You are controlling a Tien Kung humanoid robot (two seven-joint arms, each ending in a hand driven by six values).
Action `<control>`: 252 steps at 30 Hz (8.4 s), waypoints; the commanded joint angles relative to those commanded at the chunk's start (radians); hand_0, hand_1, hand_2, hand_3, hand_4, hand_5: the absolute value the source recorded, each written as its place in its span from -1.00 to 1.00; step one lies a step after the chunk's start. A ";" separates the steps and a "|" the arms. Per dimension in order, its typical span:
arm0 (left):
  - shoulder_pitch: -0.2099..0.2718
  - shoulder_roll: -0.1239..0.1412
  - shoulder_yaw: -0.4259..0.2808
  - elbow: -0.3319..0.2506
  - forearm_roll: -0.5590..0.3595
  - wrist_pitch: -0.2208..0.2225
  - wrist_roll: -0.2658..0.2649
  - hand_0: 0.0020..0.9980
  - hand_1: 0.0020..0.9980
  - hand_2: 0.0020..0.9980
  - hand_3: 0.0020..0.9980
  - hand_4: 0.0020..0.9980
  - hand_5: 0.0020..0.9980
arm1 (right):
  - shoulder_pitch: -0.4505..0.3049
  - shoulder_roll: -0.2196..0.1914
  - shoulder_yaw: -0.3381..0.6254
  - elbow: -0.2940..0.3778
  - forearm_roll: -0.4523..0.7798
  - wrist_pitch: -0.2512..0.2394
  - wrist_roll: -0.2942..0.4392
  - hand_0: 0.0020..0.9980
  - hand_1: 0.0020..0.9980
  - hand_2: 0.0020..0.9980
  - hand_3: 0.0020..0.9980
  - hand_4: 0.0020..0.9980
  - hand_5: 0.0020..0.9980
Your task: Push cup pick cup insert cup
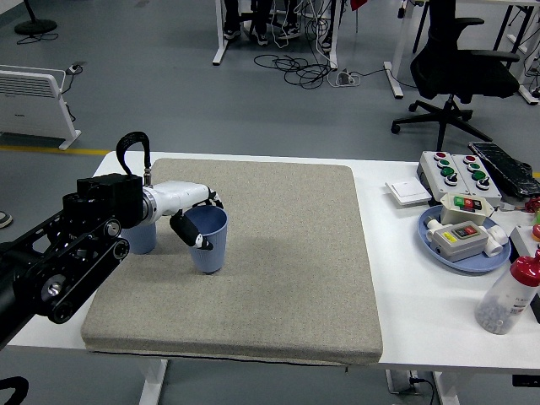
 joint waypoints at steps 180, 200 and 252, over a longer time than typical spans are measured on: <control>0.856 -0.303 -0.662 -0.382 -1.286 0.655 -0.264 0.69 0.73 0.76 0.61 0.21 1.00 | 0.006 -0.005 0.059 0.000 -0.075 0.004 0.014 0.47 0.35 0.37 0.19 -0.75 0.14; 0.829 -0.304 -0.689 -0.294 -1.261 0.574 -0.292 0.68 0.69 0.68 0.54 0.23 1.00 | 0.012 -0.007 0.059 0.000 -0.080 0.003 0.009 0.47 0.35 0.36 0.19 -0.75 0.14; 0.821 -0.304 -0.695 -0.271 -1.173 0.575 -0.306 0.67 0.69 0.66 0.52 0.24 1.00 | 0.015 -0.009 0.052 0.000 -0.077 0.002 0.008 0.47 0.35 0.36 0.19 -0.75 0.13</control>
